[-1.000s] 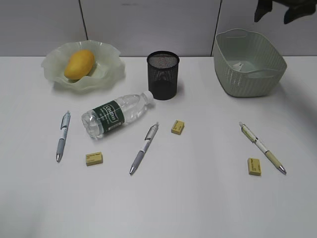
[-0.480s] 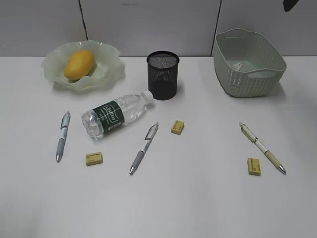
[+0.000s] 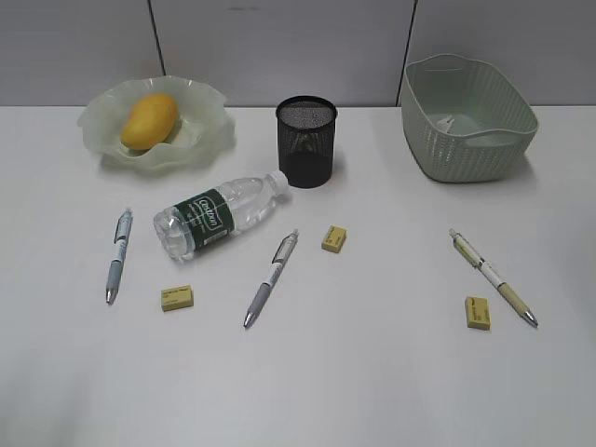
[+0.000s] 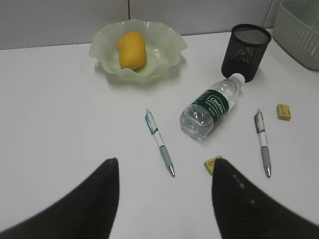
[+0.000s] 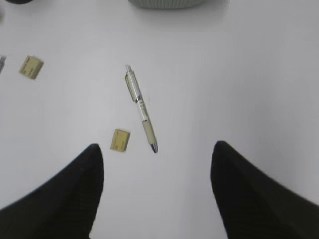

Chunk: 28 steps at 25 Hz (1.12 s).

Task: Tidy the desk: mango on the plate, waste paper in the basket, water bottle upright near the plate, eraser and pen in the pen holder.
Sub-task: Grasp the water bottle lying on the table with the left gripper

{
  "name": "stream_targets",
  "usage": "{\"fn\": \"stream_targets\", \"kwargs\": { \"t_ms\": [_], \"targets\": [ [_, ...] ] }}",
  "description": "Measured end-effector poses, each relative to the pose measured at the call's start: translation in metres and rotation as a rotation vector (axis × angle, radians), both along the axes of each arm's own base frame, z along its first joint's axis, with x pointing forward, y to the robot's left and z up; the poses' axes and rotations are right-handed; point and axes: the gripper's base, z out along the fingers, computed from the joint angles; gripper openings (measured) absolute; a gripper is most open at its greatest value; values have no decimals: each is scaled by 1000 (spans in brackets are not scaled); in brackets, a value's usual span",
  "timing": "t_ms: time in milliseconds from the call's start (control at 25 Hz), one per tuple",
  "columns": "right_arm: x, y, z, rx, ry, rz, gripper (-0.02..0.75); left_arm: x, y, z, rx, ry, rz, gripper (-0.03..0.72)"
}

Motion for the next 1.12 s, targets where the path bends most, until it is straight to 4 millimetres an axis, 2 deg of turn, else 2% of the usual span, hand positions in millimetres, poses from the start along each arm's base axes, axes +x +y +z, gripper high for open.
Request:
{"fn": "stream_targets", "kwargs": {
  "t_ms": [200, 400, 560, 720, 840, 960, 1120],
  "targets": [
    [-63, -10, -9, 1, -92, 16, 528, 0, 0, 0, -7, 2, -2, 448],
    [-124, -19, -33, 7, -173, 24, 526, -1, -2, -1, -24, 19, -8, 448],
    [-164, -24, -54, 23, -249, 24, 526, -1, -2, -1, -27, 26, -10, 445],
    [-194, -28, -69, 43, -320, 23, 526, 2, -2, 1, -33, -2, -7, 445],
    [-211, -30, -76, 51, -372, 23, 526, 15, -4, 1, -15, -4, -1, 445],
    [-222, -32, -80, 59, -419, 23, 526, 36, -8, 1, 9, 38, 5, 445],
    [-227, -33, -79, 64, -459, 23, 522, 80, -17, 5, 38, 121, 5, 445]
  ]
}}
